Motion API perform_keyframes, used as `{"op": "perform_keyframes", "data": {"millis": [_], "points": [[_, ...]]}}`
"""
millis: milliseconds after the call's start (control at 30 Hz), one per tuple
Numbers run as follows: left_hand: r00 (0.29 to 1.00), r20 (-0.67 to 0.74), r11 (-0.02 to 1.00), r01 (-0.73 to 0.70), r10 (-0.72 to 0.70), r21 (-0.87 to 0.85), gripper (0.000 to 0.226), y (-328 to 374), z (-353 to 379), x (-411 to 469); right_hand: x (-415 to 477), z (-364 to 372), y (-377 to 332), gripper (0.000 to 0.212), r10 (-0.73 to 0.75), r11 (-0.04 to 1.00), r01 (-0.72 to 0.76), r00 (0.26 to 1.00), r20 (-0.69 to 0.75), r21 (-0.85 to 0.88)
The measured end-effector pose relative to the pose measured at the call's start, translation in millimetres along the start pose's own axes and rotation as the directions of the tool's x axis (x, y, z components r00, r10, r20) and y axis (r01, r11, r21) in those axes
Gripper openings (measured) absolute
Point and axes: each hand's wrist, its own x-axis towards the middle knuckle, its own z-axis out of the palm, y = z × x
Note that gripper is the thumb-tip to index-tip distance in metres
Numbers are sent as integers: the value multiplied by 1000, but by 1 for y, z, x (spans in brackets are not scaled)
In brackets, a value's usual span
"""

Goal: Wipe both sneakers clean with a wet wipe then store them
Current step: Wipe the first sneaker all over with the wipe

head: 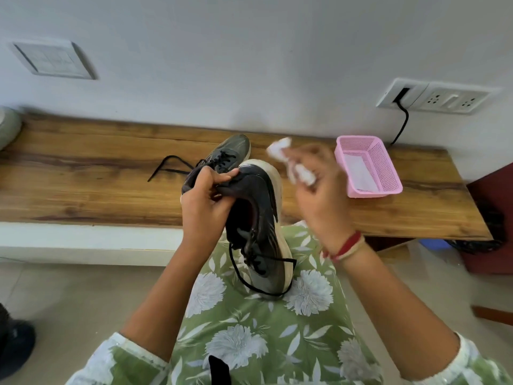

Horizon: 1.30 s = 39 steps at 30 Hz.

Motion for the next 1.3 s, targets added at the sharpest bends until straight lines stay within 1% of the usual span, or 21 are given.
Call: {"op": "perform_keyframes", "data": {"millis": [33,67,133,167,200,233,333,433,533,567,633,667,733,767,800,900,933,1000,1067,1167,1300], "points": [[1000,-5,1000,-8,8,-4,47,0,0,1,8,-4,4,37,73,997,-73,995,-64,6],[1000,-3,1000,-10,10,-5,46,1,1,1,11,-5,5,38,73,997,-74,996,-46,-33],[1000,23,1000,-6,6,16,42,1,3,1,2,3,-1,45,-59,990,76,987,149,-115],[999,33,999,-11,10,34,41,1,4,1,-4,7,-5,47,-130,976,168,959,251,-136],[999,40,999,-19,17,49,39,1,5,1,-7,10,-4,48,-175,956,237,932,317,-171],[999,46,998,-28,25,52,38,1,6,2,-5,11,-1,48,-189,938,270,924,332,-217],[998,49,999,-40,39,22,30,1,5,0,-2,9,6,46,-146,936,221,952,269,-275],[999,36,999,-39,38,31,31,-1,4,-1,-8,10,4,46,-200,911,306,914,353,-277],[999,35,999,-32,32,7,30,-2,4,0,-4,11,4,46,-147,931,228,949,278,-285],[999,27,1000,-28,28,6,31,-1,4,0,-5,10,3,46,-156,927,241,944,290,-288],[1000,0,1000,-14,14,2,39,-1,3,0,-5,9,-1,47,-195,913,307,906,375,-267],[1000,-8,1000,-6,6,-8,42,-2,2,0,1,7,-2,45,-175,927,278,914,365,-250],[1000,-6,1000,13,-13,-15,39,-5,-1,2,24,4,-1,39,-73,970,119,974,214,-211],[1000,-2,1000,21,-21,-10,36,-6,-2,2,37,4,-1,37,-46,978,75,987,153,-192],[1000,-1,1000,27,-27,-3,34,-7,-2,3,46,5,-2,35,-53,978,84,985,162,-191],[999,5,999,37,-37,-2,34,-4,-1,4,35,18,-5,36,-125,947,224,917,378,-231],[999,-3,999,39,-39,-1,36,-5,0,4,22,21,-5,38,-143,931,261,903,405,-254],[998,-15,998,55,-55,1,39,-6,1,3,1,19,5,43,-148,919,267,916,373,-290],[995,-31,995,96,-96,-2,42,-10,0,-1,-8,12,17,45,-100,936,207,932,348,-285],[990,-57,992,127,-128,-22,43,-12,-2,-4,2,9,20,42,-9,967,111,914,405,-228],[988,-72,991,132,-134,-26,43,-8,2,1,21,28,12,42,-103,963,192,912,398,-190]]}}
